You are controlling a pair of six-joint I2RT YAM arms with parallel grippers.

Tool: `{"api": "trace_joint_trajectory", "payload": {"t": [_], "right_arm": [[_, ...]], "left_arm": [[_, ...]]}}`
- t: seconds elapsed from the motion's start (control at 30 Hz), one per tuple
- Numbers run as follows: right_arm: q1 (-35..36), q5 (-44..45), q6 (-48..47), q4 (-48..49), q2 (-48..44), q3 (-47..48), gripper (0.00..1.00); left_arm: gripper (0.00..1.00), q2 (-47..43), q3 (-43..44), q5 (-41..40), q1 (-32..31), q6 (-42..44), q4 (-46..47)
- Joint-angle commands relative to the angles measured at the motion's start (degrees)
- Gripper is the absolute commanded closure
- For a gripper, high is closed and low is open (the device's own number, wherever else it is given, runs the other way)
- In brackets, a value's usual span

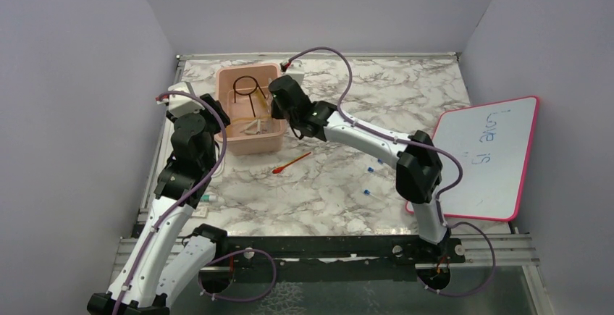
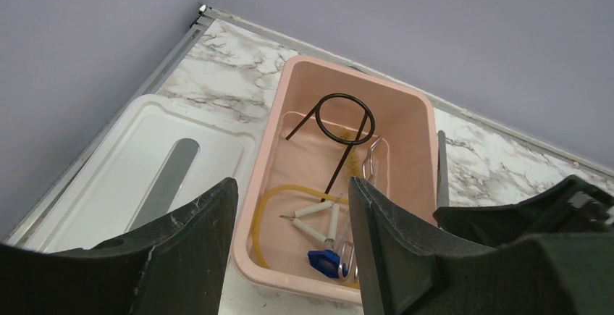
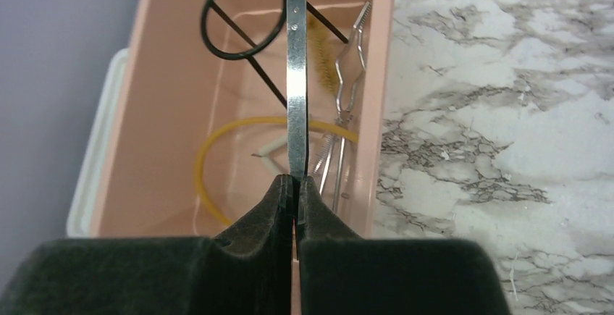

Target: Organize the chemistry lab equipment

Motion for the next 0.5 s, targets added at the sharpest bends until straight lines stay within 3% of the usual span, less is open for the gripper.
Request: {"api": "trace_joint_trajectory", "payload": {"t": [0.0,0.33,0.47], "right_arm": [[1.1,9.8,4.1,-8.1,5.0,5.9,0.93],[1.1,9.1,4.7,-11.5,13.3,13.3,0.90],[1.1,8.0,4.7,-12.7,15.1,15.7,0.82]], "left_arm": [[0.40,-0.2,-0.5,-1.7,0.3,-0.2,0.9],[0.39,0.0,-0.5,-1.6,0.2,-0.1,0.9],[0.39,-0.1,-0.6,-1.6,0.2,-0.1,1.0]]}}
